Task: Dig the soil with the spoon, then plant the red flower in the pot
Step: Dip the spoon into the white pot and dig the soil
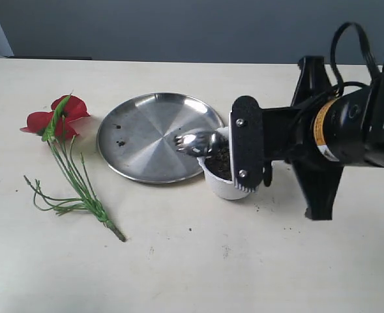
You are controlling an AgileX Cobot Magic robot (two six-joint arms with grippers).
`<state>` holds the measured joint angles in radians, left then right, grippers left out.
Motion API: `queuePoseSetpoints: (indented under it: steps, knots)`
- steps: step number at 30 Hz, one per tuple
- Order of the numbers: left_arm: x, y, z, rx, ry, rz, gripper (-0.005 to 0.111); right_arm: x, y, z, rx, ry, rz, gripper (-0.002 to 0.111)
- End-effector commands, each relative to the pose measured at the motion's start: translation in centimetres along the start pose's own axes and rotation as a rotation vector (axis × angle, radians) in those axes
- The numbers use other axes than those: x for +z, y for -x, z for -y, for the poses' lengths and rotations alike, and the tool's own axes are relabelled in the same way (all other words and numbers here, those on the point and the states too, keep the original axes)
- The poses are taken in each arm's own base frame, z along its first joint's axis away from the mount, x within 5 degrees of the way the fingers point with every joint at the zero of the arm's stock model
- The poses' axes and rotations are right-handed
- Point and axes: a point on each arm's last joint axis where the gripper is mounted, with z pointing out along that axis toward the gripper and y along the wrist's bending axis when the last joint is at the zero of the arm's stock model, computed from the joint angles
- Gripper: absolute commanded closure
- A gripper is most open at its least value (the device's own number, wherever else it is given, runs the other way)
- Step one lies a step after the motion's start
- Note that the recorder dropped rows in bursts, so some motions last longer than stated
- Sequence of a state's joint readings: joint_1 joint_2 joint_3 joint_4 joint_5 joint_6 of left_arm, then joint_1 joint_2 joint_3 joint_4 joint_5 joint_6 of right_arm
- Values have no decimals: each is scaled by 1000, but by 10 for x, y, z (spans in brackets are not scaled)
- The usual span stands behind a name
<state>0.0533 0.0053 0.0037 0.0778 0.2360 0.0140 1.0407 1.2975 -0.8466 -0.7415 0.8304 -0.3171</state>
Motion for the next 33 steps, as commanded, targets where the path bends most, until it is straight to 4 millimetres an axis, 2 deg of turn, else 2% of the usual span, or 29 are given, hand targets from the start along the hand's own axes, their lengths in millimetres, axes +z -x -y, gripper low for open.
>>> queuePoseSetpoints:
  steps: [1, 4, 5, 9, 11, 21, 26, 33]
  knots:
    - [-1, 2, 0, -1, -5, 14, 106, 6, -8, 20, -45, -225, -161, 108]
    - [-1, 2, 0, -1, -5, 14, 106, 19, -2, 26, -154, -315, -219, 108]
    - [-1, 2, 0, -1, -5, 14, 106, 29, 0, 26, -216, -328, -291, 108]
    - [-1, 2, 0, -1, -5, 14, 106, 51, -1, 19, -346, -309, -490, 108]
    - [-1, 2, 0, -1, -5, 14, 106, 57, 1, 16, -373, -293, -502, 108]
    - [-1, 2, 0, -1, -5, 14, 106, 63, 2, 10, -431, -222, -517, 108]
    - [-1, 2, 0, -1, -5, 14, 106, 67, 1, -4, -506, -44, -484, 108]
    - [-1, 2, 0, -1, -5, 14, 106, 72, 4, -5, -523, -76, -486, 108]
